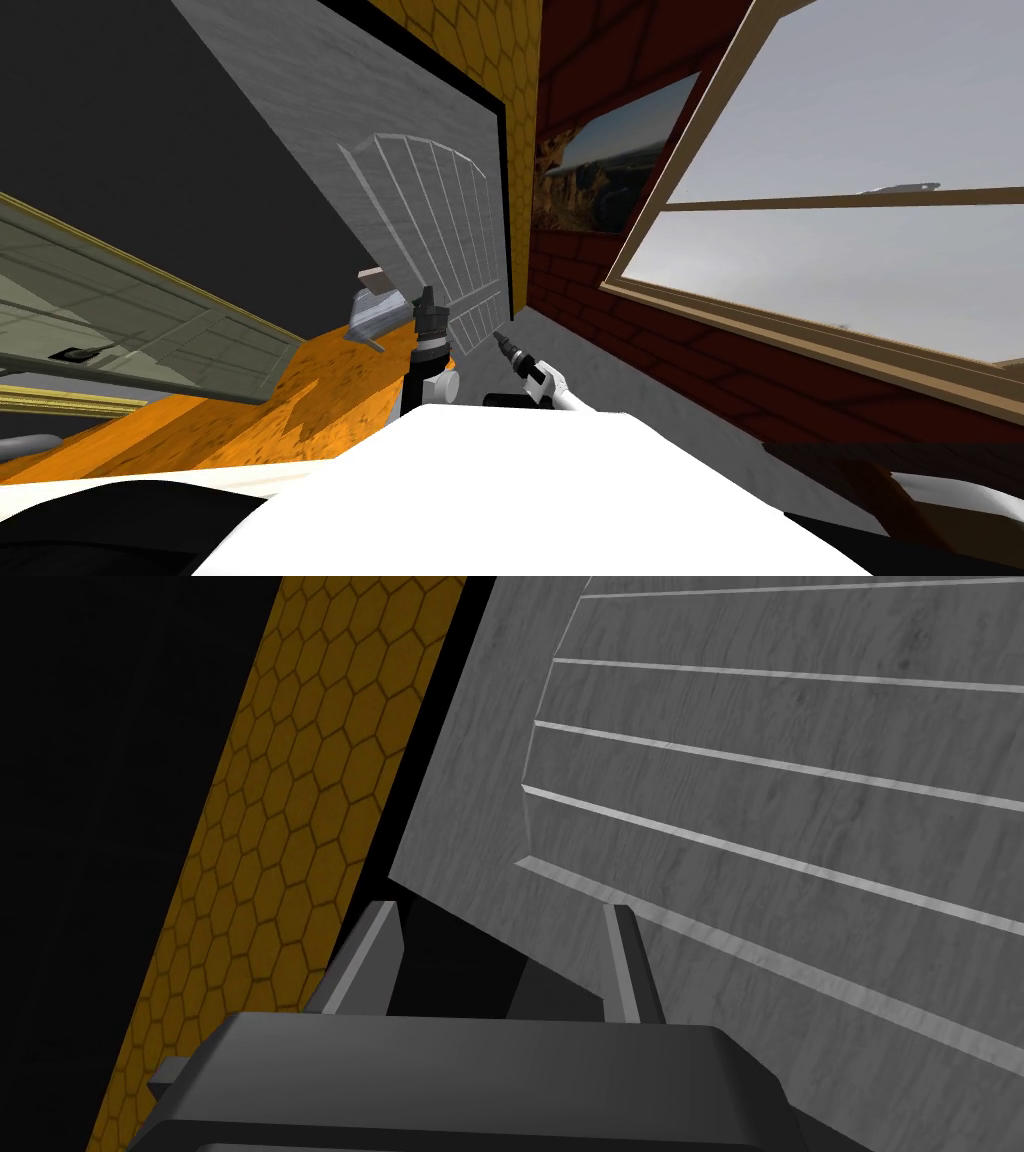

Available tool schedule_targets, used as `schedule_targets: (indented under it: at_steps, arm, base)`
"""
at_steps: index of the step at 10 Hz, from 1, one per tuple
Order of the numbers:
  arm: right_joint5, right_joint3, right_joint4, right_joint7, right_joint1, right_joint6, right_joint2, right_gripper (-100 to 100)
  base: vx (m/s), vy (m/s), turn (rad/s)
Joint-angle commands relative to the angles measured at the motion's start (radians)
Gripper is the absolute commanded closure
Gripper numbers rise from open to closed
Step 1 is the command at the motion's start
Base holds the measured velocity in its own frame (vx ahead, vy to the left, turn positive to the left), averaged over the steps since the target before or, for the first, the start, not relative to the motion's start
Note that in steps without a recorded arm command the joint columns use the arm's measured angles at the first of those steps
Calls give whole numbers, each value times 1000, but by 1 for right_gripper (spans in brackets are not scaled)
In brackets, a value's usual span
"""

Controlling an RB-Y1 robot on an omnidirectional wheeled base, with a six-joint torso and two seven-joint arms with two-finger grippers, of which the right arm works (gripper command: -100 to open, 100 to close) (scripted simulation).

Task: Pull the door open

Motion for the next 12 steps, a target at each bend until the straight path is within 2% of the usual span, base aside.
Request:
schedule_targets:
  at_steps: [1, 4, 5, 6, 8, 12]
  arm:
    - [1, 0, -19, 7, 13, 7, -33, -100]
    - [-2, -2, -22, 10, 15, 5, -91, -100]
    - [-4, -2, -23, 11, 15, 5, -105, -100]
    - [-8, 1, -23, 11, 13, 3, -108, -100]
    - [-8, 2, -23, 11, 12, 3, -96, -100]
    - [-7, 6, -21, 9, 10, 4, -42, -100]
  base:
    - [-33, -169, 13]
    - [-36, -133, -3]
    - [-48, -117, -12]
    - [-27, 60, -151]
    - [10, 167, -79]
    - [37, 191, -27]
